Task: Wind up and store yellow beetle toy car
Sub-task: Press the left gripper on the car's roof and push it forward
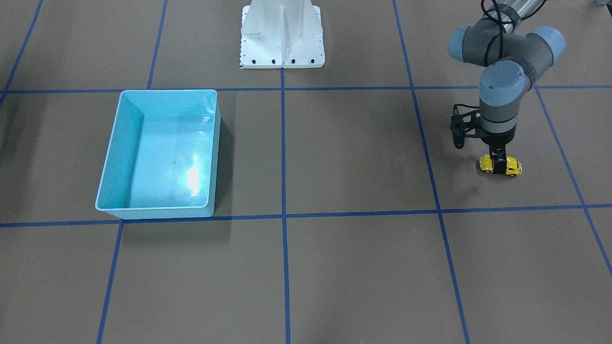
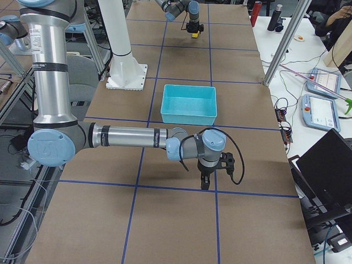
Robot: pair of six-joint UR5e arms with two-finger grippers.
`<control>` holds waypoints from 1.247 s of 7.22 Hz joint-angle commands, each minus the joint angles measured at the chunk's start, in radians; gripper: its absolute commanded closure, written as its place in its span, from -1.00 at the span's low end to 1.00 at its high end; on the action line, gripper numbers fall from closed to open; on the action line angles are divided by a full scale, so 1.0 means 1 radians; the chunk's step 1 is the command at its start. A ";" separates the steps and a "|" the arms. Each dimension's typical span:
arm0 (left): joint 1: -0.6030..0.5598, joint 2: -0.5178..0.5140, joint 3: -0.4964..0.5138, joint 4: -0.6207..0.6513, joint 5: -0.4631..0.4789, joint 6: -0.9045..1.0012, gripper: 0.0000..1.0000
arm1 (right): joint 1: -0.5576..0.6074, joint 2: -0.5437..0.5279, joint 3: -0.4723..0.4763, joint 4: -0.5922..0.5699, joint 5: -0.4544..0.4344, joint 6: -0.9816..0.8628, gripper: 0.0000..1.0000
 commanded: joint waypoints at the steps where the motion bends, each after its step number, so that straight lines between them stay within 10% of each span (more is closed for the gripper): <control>1: 0.000 -0.001 0.030 -0.040 0.000 0.000 -0.94 | -0.008 0.000 0.000 0.000 0.000 0.000 -1.00; 4: 0.009 -0.009 0.052 -0.042 0.000 0.003 -0.42 | -0.014 0.003 0.001 0.000 0.000 0.001 -1.00; 6: 0.017 -0.010 0.056 -0.060 -0.006 0.003 0.99 | -0.017 0.003 0.003 0.014 0.000 0.001 -1.00; 9: 0.017 -0.062 0.021 -0.053 -0.009 -0.008 1.00 | -0.023 0.005 0.010 0.015 0.002 0.000 -1.00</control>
